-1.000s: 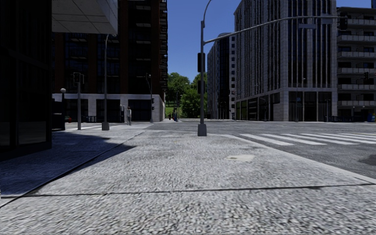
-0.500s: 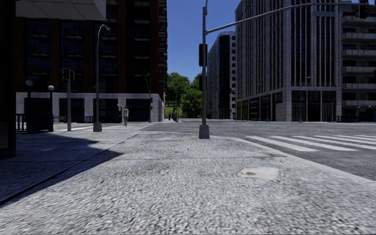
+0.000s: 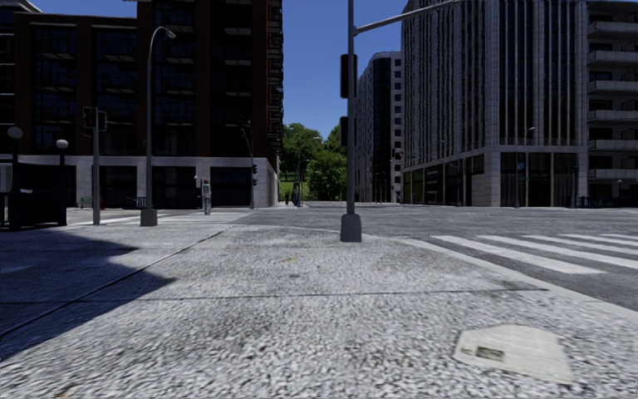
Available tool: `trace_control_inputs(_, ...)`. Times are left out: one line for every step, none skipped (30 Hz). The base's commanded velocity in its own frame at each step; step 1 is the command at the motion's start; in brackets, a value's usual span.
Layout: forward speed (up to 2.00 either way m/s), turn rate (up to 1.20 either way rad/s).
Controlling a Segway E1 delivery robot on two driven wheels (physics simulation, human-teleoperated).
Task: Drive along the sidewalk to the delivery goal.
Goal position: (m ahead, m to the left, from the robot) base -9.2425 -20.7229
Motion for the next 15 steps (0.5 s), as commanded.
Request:
trace_control_inputs(2.0,0.0)
trace_control_inputs(2.0,0.0)
trace_control_inputs(2.0,0.0)
trace_control_inputs(2.0,0.0)
trace_control_inputs(2.0,0.0)
trace_control_inputs(2.0,0.0)
trace_control_inputs(2.0,-0.08)
trace_control_inputs(2.0,-0.08)
trace_control_inputs(2.0,-0.23)
trace_control_inputs(2.0,-0.38)
trace_control_inputs(2.0,-0.54)
trace_control_inputs(2.0,-0.6)
trace_control_inputs(2.0,-0.6)
trace_control_inputs(2.0,-0.61)
trace_control_inputs(2.0,-0.61)
